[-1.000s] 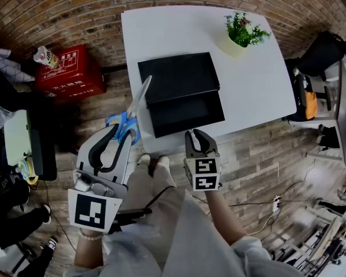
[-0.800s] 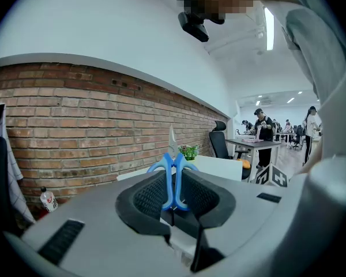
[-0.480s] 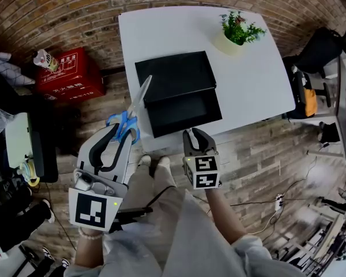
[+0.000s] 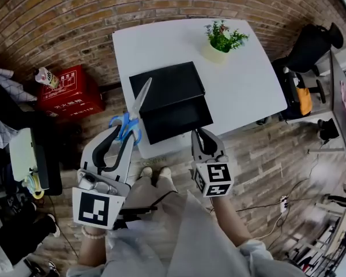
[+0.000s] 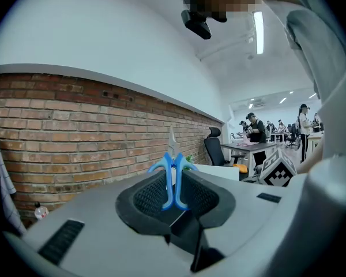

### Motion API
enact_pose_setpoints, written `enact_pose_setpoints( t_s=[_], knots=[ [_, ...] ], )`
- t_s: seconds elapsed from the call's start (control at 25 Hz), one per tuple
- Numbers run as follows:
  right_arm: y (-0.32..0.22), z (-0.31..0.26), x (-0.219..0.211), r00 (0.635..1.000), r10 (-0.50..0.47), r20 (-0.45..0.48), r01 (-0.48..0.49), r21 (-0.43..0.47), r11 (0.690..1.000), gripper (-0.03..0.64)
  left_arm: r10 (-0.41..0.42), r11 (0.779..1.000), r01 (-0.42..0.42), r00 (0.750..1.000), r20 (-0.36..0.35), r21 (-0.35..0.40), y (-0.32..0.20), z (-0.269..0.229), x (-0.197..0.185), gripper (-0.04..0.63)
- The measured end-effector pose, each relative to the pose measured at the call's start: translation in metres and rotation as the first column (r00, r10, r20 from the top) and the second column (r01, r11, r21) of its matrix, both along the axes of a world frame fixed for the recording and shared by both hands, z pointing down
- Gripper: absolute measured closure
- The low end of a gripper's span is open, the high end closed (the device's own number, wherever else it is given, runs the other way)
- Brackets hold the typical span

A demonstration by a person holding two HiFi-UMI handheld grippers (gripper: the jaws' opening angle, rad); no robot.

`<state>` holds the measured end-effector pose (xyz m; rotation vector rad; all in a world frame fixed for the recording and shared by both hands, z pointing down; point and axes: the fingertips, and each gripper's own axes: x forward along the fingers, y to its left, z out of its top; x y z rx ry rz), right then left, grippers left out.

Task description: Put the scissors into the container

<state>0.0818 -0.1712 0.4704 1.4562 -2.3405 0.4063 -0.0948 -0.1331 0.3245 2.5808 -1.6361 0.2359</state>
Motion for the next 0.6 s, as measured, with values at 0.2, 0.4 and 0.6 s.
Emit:
enact_pose_setpoints(
  t_s=[0.2,0.4,0.6],
  knots=[
    [0.005,-0.037,0.016,1.000,0.021,0.000,-0.021,0.065,0.998,0.555,0.021,0.999,-0.021,1.000,-0.004,0.045,-0.001,-0.021,0.011,0.495],
    [0.012,-0.070,0.032,0.999,0.044,0.022,-0.047,0.124,0.991,0.555,0.039,0.996,-0.038,0.999,-0.008,0.079,-0.001,-0.039,0.022,0.495],
    [0.013,-0.101,0.046,0.996,0.073,0.046,-0.080,0.178,0.981,0.557,0.063,0.993,-0.063,0.998,-0.003,0.103,-0.005,-0.050,0.031,0.495]
  ],
)
